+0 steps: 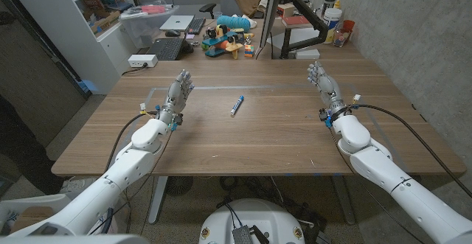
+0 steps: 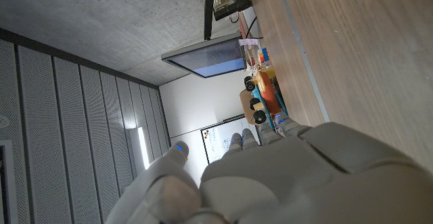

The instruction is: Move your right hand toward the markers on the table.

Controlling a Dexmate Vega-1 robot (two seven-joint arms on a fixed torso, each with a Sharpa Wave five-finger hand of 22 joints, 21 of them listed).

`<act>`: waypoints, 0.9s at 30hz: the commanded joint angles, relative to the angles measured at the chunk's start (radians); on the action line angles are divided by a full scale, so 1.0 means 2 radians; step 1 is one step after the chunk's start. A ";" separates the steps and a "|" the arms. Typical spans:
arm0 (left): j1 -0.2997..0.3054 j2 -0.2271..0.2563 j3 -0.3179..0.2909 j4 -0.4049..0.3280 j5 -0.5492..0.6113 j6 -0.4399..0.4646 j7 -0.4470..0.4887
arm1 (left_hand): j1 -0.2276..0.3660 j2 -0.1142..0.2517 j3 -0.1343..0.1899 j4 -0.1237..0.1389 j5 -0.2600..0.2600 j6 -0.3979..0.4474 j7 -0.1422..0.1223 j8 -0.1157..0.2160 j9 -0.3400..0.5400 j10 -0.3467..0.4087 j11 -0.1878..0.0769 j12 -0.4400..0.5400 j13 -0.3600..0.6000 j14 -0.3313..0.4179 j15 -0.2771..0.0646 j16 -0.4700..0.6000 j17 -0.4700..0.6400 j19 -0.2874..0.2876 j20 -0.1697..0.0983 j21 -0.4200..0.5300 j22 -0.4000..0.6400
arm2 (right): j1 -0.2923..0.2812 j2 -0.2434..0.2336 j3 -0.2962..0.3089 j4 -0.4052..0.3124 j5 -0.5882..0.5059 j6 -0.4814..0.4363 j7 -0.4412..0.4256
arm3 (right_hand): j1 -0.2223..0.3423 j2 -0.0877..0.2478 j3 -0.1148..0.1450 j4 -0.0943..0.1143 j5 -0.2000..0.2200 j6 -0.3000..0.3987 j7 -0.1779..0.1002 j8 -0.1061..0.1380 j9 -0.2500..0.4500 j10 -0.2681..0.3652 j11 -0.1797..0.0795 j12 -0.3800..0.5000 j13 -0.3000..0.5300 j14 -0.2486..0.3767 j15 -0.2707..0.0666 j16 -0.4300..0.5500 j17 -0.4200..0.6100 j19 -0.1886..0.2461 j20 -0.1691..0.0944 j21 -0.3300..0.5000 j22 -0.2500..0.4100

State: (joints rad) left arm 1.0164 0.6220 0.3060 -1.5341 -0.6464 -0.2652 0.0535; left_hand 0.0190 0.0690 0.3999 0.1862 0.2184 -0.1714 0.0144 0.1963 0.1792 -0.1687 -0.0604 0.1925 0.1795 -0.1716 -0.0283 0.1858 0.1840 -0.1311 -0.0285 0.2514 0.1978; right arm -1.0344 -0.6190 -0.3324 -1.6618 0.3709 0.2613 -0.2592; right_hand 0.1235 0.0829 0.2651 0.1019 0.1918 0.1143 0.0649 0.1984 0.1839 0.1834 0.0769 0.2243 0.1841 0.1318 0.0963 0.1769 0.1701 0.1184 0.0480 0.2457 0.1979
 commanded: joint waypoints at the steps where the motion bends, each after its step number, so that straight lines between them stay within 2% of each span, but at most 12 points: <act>1: 0.025 0.011 -0.013 -0.028 0.004 0.008 0.029 | 0.001 0.045 0.001 -0.002 0.002 -0.053 0.001 0.003 0.003 -0.055 0.004 0.002 0.001 -0.053 0.005 0.001 0.001 -0.004 0.003 0.001 0.002 | 0.017 0.005 -0.012 0.004 -0.025 -0.004 -0.004 | 0.002 -0.001 0.001 -0.002 -0.003 0.002 0.003 0.000 0.002 -0.004 0.001 -0.002 0.002 -0.004 -0.001 0.000 0.002 -0.001 -0.002 -0.003 0.002; 27: 0.067 0.024 -0.035 -0.066 0.003 0.012 0.056 | 0.000 0.044 -0.001 -0.001 0.002 -0.051 0.004 0.003 0.003 -0.056 0.009 0.000 0.001 -0.054 0.007 0.001 0.001 -0.005 0.002 0.001 0.002 | 0.027 0.011 -0.019 -0.016 -0.073 0.006 -0.023 | 0.005 -0.002 0.000 -0.005 -0.003 0.004 0.003 0.000 0.002 -0.006 0.000 -0.003 0.002 -0.014 -0.002 -0.001 0.002 -0.005 -0.008 -0.006 0.002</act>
State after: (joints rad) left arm 1.1094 0.6598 0.2571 -1.6313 -0.6388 -0.2445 0.1361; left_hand 0.0190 0.0689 0.3970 0.1833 0.2184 -0.1714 0.0142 0.1963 0.1839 -0.1686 -0.0498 0.1924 0.1793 -0.1732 -0.0196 0.1857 0.1838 -0.1364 -0.0230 0.2514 0.1976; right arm -0.9914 -0.6012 -0.3607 -1.6775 0.2735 0.2670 -0.2922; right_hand 0.1234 0.0830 0.2610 0.0979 0.1918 0.1178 0.0681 0.1984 0.1838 0.1729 0.0768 0.2165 0.1839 0.1087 0.0946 0.1769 0.1699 0.1075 0.0370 0.2398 0.1977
